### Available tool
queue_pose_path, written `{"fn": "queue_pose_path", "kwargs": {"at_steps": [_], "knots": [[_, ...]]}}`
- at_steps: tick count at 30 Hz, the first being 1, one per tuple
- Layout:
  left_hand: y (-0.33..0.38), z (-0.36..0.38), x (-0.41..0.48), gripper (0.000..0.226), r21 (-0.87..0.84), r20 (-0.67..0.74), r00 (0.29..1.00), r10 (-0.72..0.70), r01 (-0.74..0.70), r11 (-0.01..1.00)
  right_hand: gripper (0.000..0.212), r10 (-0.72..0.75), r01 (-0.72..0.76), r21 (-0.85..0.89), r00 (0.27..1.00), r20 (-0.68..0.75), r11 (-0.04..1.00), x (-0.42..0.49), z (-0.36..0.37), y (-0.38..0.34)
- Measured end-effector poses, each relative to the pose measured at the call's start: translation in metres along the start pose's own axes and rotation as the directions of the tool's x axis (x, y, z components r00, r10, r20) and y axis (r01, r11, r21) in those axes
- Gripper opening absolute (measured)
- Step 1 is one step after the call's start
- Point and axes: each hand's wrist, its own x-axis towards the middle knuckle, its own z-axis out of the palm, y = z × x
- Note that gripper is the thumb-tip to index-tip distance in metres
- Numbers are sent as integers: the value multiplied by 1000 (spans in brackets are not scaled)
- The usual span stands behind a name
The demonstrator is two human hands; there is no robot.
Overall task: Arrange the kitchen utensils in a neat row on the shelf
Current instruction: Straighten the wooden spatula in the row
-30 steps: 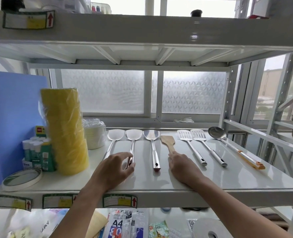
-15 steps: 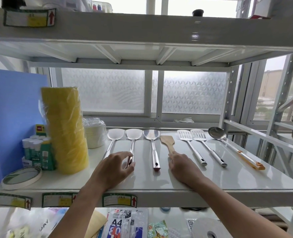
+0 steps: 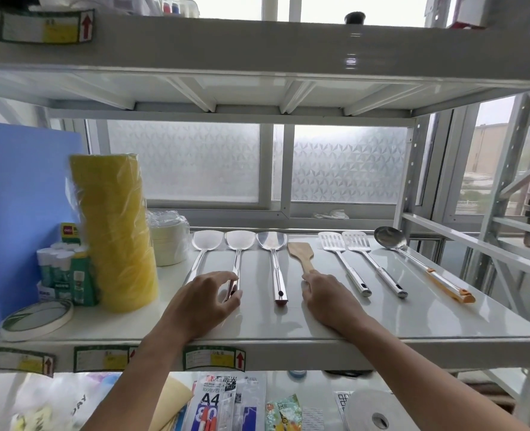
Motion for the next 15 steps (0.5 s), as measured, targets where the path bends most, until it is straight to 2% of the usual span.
{"fn": "queue_pose_path", "kwargs": {"at_steps": [15], "knots": [[1,-2,-2,27,13,4,1000,-5,5,1000,18,-3,4,15,1000,-9,1000,-3,-3,-1]]}}
